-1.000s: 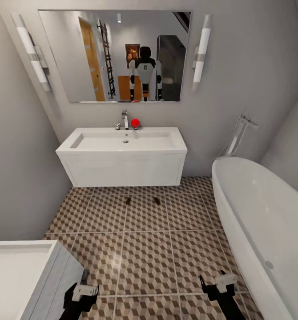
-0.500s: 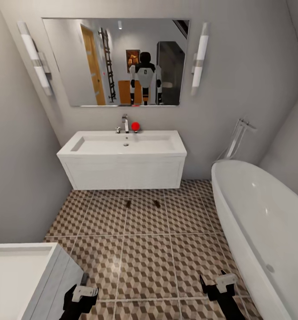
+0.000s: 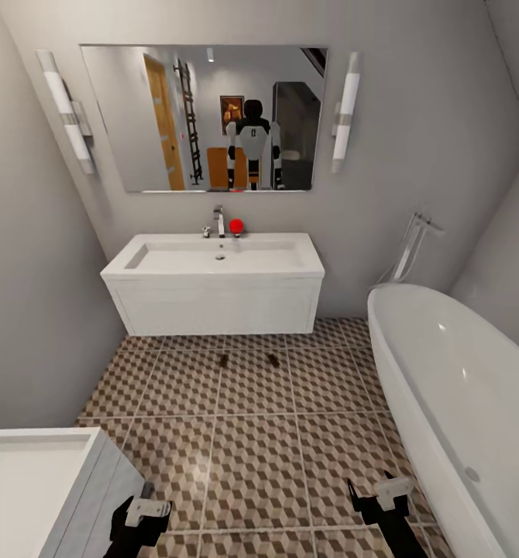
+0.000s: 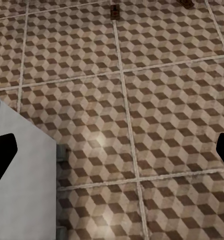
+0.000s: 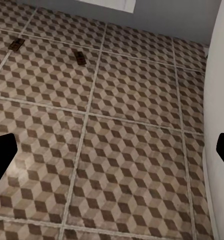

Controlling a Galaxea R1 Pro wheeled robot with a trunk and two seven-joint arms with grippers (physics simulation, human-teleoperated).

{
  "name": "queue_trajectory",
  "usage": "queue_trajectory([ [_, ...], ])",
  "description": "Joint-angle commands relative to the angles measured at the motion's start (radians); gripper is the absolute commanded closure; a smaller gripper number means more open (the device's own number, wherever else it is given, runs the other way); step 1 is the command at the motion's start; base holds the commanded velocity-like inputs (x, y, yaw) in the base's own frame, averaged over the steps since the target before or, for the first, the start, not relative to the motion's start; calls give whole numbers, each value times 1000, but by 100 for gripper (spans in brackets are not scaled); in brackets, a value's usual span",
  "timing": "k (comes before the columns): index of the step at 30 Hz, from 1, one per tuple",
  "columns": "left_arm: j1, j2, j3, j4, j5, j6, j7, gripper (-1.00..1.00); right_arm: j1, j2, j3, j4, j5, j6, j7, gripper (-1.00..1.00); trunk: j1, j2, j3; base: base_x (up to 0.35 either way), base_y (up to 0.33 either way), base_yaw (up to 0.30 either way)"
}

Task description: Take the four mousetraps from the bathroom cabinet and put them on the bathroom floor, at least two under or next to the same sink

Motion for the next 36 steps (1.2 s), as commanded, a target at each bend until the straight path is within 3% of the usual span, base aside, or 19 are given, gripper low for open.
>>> queue_trajectory([
  [1,-1,-1,-8,3,5,-5,1,-100,-1,0,9,0,-2,-2,-7,-100,1,-2,0,0,0,0],
  [36,-1,-1,-8,3,5,-5,1,-100,-1,0,9,0,-2,-2,-7,-100,1,-2,51,0,0,0],
])
